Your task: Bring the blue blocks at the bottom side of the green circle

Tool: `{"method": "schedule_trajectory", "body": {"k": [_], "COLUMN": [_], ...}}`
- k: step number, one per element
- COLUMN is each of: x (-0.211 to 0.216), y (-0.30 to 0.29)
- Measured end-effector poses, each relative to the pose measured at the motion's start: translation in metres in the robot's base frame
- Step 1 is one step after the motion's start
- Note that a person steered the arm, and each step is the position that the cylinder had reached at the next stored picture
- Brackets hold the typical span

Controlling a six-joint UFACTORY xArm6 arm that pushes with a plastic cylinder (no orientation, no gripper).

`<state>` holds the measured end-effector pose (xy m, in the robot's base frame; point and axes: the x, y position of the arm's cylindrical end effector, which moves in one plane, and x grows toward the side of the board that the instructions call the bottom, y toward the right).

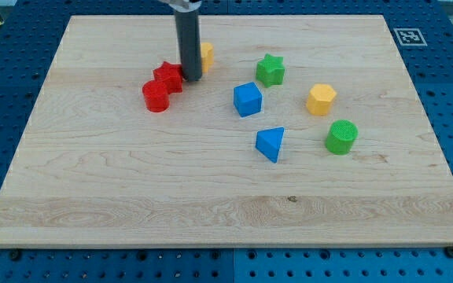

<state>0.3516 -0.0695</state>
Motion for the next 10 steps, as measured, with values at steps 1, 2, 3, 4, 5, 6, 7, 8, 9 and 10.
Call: {"method": "schedule_trajectory", "body": {"k": [1,2,3,4,5,6,7,8,9,10], "x": [0.011,0.013,0.017,0.033,0.037,0.04,0.052,0.06,0.06,0.059], "y": [-0.001,0.044,0.095,0.117,0.121,0.121,0.121,0.121,0.11,0.081]}}
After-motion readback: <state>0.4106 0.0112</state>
